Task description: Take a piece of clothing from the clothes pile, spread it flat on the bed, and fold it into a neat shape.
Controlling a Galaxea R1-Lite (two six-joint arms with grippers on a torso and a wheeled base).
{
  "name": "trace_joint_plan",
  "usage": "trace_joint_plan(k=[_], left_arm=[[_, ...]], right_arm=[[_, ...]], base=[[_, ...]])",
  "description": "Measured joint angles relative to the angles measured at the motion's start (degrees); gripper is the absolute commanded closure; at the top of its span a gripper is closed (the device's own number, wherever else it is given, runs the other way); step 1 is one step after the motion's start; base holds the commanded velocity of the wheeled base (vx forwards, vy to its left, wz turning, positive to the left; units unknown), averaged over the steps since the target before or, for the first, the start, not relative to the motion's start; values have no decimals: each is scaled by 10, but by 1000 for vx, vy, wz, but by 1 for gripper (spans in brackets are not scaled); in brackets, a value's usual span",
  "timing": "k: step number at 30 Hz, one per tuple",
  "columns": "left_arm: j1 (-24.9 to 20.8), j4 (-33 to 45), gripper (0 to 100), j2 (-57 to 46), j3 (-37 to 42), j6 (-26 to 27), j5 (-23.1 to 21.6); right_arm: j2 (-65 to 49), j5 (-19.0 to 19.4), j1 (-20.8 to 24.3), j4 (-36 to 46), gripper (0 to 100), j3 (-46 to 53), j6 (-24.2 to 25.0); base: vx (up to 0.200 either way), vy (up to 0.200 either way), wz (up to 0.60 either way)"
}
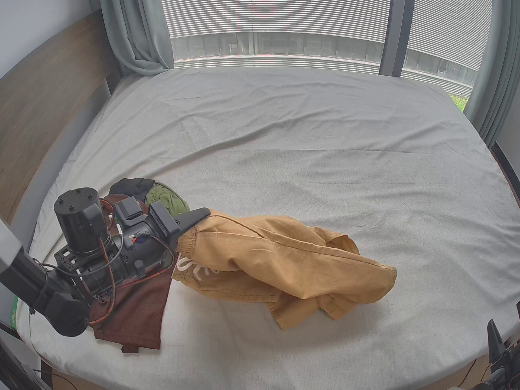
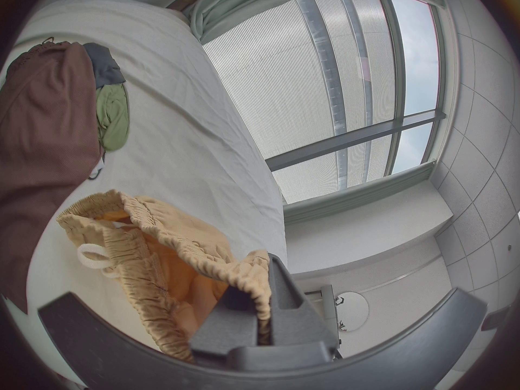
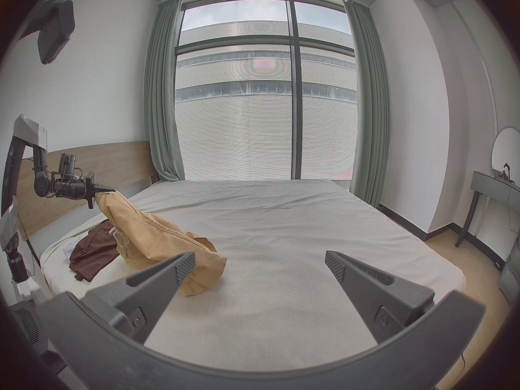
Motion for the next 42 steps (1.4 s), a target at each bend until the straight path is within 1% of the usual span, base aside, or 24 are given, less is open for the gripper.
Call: trace_joint_plan(k=[6, 9, 10, 11, 15, 20, 28, 32, 37, 38, 42], left_arm=[[25, -91, 100, 31, 54, 31, -1], [36, -131, 100, 54, 70, 67, -1], [40, -142, 100, 66, 76, 90, -1], [45, -145, 100, 79, 81, 108, -1], [56, -152, 100, 117, 87, 139, 0], [65, -154, 100, 142, 89, 143, 0], [66, -154, 100, 157, 87, 142, 0], [67, -154, 100, 158, 87, 142, 0], [67, -154, 100, 158, 87, 142, 0], [67, -154, 100, 158, 87, 142, 0], [67, -154, 100, 158, 86, 143, 1]], right_arm=[[0, 2, 0, 0, 0, 0, -2], [0, 2, 0, 0, 0, 0, -3], [0, 3, 0, 0, 0, 0, -3], [0, 3, 0, -1, 0, 0, -4], [0, 4, 0, -1, 0, 0, -5], [0, 6, 0, -1, 0, 0, -5], [0, 6, 0, -1, 0, 0, -1], [0, 7, 0, -22, 0, 0, -3], [7, 7, 2, -39, 0, -45, 0], [12, 6, 4, -42, 0, -56, 4], [61, 8, 29, -47, 0, -106, 65]], base=[[0, 0, 0], [0, 0, 0], [0, 0, 0], [0, 0, 0], [0, 0, 0], [0, 0, 0], [0, 0, 0], [0, 0, 0], [0, 0, 0], [0, 0, 0], [0, 0, 0]])
